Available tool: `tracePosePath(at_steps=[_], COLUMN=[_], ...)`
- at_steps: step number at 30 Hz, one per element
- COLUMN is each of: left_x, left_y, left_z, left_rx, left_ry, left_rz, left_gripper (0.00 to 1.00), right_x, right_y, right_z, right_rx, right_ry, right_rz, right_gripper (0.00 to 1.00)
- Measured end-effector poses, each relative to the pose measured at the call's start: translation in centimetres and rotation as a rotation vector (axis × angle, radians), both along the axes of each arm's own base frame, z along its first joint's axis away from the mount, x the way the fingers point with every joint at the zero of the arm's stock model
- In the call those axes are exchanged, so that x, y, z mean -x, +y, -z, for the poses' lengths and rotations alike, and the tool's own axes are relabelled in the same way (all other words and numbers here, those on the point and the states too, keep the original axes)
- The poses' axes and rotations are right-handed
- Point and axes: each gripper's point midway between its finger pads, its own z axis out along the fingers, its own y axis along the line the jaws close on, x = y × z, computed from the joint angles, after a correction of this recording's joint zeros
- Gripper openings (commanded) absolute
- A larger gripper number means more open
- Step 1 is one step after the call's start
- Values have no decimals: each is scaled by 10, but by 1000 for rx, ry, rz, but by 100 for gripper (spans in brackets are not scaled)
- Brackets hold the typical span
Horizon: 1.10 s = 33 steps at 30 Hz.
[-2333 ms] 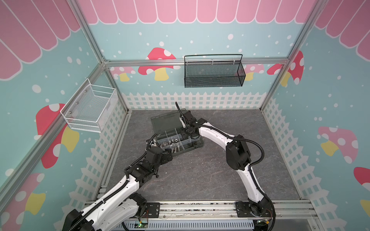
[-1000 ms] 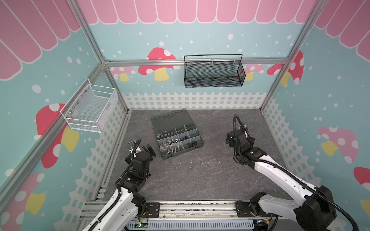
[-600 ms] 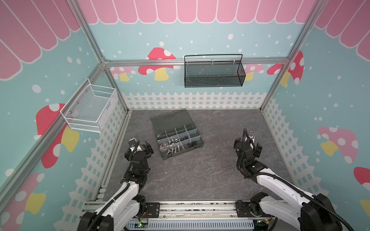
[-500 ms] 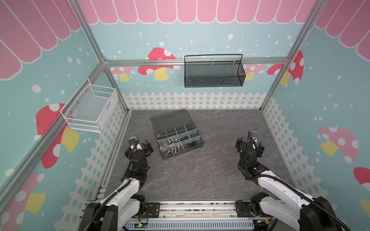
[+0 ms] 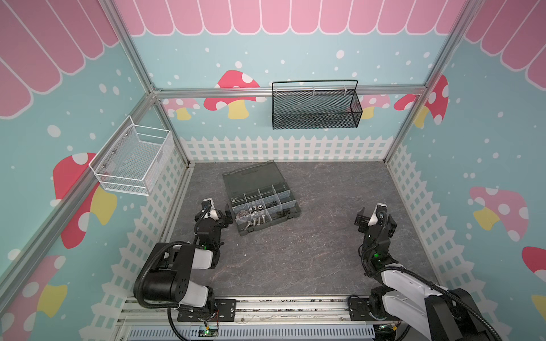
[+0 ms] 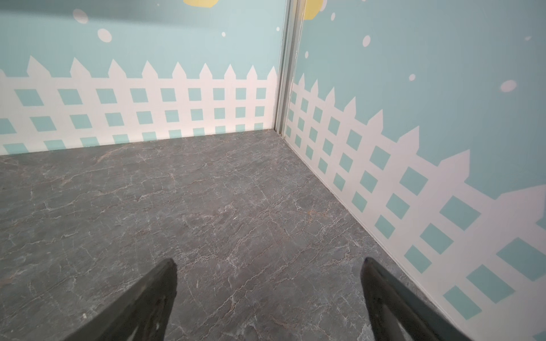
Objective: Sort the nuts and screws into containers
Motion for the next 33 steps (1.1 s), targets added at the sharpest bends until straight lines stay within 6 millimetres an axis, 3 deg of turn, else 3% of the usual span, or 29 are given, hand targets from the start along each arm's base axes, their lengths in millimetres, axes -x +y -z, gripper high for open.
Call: tracePosePath(at_steps=[6,12,18,23,27,33], left_x=[-5,-32,-30,-29,-29,-29], left_y=[1,-11,-19,-21,-22,-22], left_z=[-3,-19,-8,-7,-7,-7], left_rx=[24,48,64,64,66,66], left_ry=[-19,-14,31,39,39,39], left_rz=[52,171,219,229,233,237], left_gripper=[100,100,100,100,100,100], right_x=[-12,-18,-23,-24,-31,-53], right_y=[3,5,-2,-14,3,38], right_z=[10,16,7,25,37,19], right_rx=[2,25,46,20,16,60], right_ry=[5,2,-56,-35,-7,-40], right_rz=[-46,-102,-147,-168,-286,-509], right_gripper=[98,98,98,98,98,98])
